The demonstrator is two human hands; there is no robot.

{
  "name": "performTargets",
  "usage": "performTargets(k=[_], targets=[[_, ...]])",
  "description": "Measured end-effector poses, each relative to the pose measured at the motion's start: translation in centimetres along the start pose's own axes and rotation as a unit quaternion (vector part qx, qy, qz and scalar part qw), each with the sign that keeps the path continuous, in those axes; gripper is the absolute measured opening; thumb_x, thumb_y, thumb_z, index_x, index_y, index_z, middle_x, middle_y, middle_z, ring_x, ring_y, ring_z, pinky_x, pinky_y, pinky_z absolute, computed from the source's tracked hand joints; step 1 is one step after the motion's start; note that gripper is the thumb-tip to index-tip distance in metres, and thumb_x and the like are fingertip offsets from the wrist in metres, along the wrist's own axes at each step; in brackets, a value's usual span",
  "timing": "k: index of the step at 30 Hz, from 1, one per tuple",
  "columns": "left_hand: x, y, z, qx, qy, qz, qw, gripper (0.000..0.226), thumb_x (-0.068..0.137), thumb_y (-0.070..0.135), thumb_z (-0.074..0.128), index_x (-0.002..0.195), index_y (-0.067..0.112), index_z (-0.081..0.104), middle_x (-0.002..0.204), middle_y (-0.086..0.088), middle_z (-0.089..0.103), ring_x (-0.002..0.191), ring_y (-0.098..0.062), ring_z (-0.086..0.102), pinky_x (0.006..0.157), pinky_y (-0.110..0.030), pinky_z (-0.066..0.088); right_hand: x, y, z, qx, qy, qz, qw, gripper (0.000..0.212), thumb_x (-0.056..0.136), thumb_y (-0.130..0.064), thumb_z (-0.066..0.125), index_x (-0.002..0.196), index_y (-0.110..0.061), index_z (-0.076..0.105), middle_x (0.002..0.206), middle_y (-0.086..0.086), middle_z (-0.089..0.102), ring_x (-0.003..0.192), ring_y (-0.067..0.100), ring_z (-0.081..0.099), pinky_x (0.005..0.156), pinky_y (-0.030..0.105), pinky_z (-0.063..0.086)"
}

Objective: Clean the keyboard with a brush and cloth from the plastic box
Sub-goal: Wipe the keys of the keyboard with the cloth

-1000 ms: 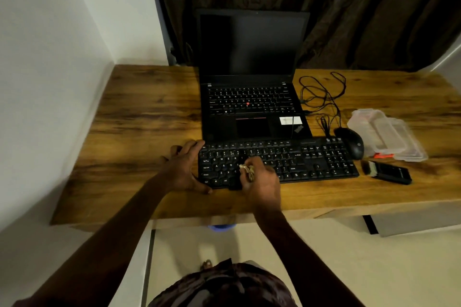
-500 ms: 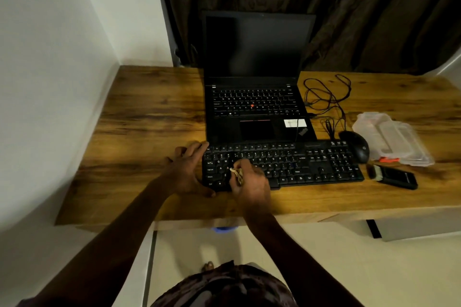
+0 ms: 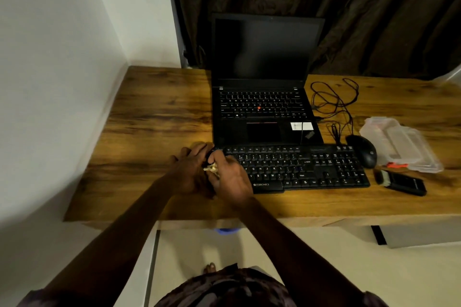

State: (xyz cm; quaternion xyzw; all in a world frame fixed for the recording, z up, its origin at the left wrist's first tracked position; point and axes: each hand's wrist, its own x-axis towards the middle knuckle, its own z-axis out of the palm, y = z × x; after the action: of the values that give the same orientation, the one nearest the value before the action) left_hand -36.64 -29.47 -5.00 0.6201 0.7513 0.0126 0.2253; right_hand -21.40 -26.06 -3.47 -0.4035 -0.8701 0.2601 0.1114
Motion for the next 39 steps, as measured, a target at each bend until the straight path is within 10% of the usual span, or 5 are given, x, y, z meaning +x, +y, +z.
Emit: performTargets(k=[8, 21, 39], targets=[[0.0, -0.4, 0.1, -0.004, 0.006, 0.013, 1.0, 0.148, 0.037, 0.069, 0.083, 0.155, 0.038, 0.0, 0.16, 0.011, 0.007, 0.132, -0.028, 0.027, 0.091, -0.045, 0.033, -1.0, 0.9, 0.0, 0.033, -0.043, -0.003, 0.999, 0.037, 0.091, -0.025, 0.067, 0.121, -0.024, 0.044, 0.114, 0.012, 0.063, 0.099, 0.03, 0.064, 0.079, 0.032, 0.049], [-0.1, -0.1, 0.0, -0.019, 0.004, 0.009, 1.0, 0.147, 0.04, 0.07, 0.086, 0.155, 0.039, 0.0, 0.159, 0.014, 0.005, 0.134, -0.026, 0.022, 0.099, -0.048, 0.031, -5.1, 3.0, 1.1, 0.0, 0.18, 0.017, 0.983, 0.039, 0.078, -0.014, 0.082, 0.109, -0.016, 0.058, 0.088, 0.008, 0.068, 0.075, 0.019, 0.069, 0.06, 0.017, 0.047], [-0.2, -0.2, 0.1, -0.055, 0.004, 0.021, 0.998, 0.148, 0.037, 0.069, 0.088, 0.155, 0.039, 0.003, 0.159, 0.015, 0.005, 0.135, -0.026, 0.021, 0.101, -0.052, 0.027, -6.7, 6.1, -0.4, 0.031, 0.147, 0.064, 0.987, 0.026, 0.095, -0.021, 0.064, 0.12, -0.016, 0.057, 0.103, 0.006, 0.062, 0.085, 0.015, 0.06, 0.07, 0.032, 0.06]])
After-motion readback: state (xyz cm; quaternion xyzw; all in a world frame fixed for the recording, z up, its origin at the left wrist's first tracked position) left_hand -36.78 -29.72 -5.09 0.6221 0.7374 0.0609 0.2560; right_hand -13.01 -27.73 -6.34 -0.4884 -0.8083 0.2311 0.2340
